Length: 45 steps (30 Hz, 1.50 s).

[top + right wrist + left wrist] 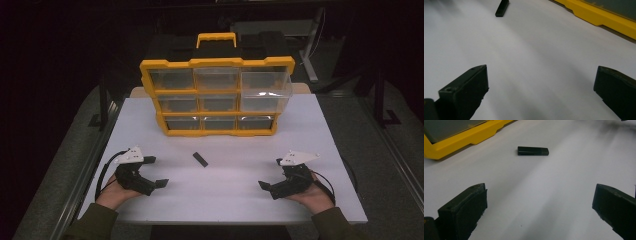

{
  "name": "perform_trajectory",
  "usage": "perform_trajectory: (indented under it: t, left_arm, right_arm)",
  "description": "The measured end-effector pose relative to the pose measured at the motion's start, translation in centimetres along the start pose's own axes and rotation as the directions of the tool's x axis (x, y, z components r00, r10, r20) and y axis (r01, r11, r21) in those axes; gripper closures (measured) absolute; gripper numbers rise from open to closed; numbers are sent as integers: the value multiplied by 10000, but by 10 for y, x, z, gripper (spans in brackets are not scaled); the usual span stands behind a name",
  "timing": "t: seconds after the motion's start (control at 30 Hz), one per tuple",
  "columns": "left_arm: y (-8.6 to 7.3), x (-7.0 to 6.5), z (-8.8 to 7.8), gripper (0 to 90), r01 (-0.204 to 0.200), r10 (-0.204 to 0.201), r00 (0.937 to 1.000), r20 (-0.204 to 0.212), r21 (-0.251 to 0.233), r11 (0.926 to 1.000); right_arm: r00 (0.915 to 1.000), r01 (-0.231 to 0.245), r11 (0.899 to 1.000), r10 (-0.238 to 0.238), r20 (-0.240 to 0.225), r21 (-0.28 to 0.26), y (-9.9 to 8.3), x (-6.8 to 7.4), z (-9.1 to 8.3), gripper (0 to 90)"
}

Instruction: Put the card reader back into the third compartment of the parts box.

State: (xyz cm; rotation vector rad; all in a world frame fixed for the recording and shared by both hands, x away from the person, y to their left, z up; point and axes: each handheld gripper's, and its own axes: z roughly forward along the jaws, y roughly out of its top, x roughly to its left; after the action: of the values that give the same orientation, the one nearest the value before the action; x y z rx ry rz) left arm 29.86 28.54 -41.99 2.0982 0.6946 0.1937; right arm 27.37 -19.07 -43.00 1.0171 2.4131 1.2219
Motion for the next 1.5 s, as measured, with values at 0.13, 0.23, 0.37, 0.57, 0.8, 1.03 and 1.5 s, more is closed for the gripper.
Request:
perform_trajectory:
  t: [0.13, 0.23, 0.37, 0.57, 0.8, 1.03, 1.5]
  left_arm:
    - [3, -1, 0, 0, 45, -45, 10000, 4, -65, 10000]
    - [6, -2, 1, 0, 18, -18, 10000, -27, -32, 10000]
    - [11, -2, 5, 0, 68, -68, 10000, -63, -49, 10000]
    - [21, -1, 11, 0, 70, -71, 9999, -76, -185, 9998]
    - [29, -3, 17, 0, 24, -27, 10000, -82, -264, 9996]
    - [38, -5, 21, 0, -36, 34, 10000, -61, -363, 9993]
    - [54, -5, 33, 0, -61, 60, 10000, -15, -416, 9991]
  right_arm:
    - [10000, -59, 9999, 59, 0, -97, 0, -1, -2, 0]
    - [10000, -85, 9999, 84, -36, -119, 0, -2, -2, 0]
    - [9999, -80, 9999, 78, -110, -120, 0, -2, -1, 0]
    - [9999, -84, 9999, 83, -93, -133, 1, -2, -2, 0]
    - [9998, -158, 9995, 156, -86, -282, 3, -3, -4, 0]
    - [9998, -146, 9995, 142, -154, -283, 4, -2, -2, 0]
    - [9997, -172, 9994, 166, -196, -310, 5, -2, -1, 0]
